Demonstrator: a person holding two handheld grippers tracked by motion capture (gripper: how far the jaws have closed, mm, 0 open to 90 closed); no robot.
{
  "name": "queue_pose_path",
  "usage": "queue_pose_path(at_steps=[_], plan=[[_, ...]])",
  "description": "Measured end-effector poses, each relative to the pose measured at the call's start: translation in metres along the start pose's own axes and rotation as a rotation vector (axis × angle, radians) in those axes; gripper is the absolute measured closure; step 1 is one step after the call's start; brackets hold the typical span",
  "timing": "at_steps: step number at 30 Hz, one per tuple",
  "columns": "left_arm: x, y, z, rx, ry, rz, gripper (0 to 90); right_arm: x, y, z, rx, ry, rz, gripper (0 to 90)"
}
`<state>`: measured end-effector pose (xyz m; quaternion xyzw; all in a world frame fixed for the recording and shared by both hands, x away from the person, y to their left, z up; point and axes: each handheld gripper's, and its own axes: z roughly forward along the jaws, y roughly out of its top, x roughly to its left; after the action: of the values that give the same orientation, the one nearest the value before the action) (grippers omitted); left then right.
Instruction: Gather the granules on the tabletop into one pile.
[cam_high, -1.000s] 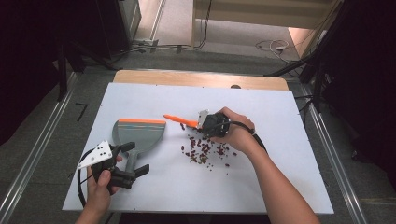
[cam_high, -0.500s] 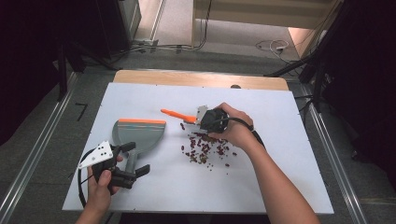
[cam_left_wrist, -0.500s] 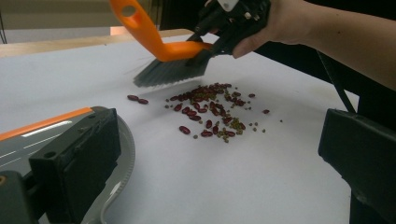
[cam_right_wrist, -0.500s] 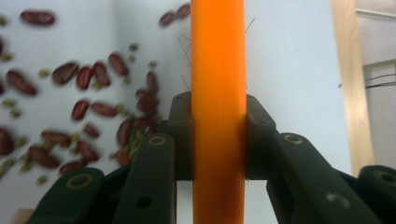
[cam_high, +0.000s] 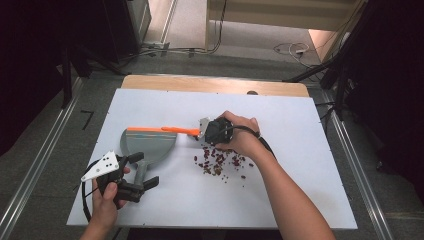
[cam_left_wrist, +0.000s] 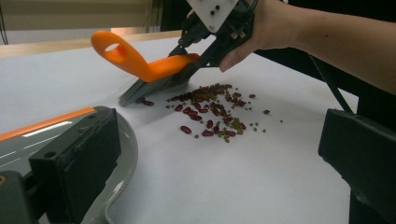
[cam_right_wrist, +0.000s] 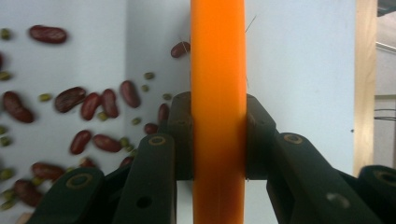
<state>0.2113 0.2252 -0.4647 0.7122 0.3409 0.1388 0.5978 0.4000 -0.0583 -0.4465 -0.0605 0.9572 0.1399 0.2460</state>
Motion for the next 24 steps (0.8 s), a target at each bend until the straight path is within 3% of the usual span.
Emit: queue_pose_path(at_steps=[4,16,24], plan=[[0.0,0.0,0.001,0.001,0.001,-0.003,0.0,0.007,-0.008,-0.007,-0.016,0.028,0.008,68.5],[-0.001,-0.001,0.003,0.012,0.004,-0.003,0.0,0.03,-0.023,-0.023,-0.05,0.064,-0.039,68.5],[-0.001,-0.001,0.004,0.013,0.006,-0.002,0.0,0.035,-0.028,-0.028,-0.07,0.081,-0.049,68.5]])
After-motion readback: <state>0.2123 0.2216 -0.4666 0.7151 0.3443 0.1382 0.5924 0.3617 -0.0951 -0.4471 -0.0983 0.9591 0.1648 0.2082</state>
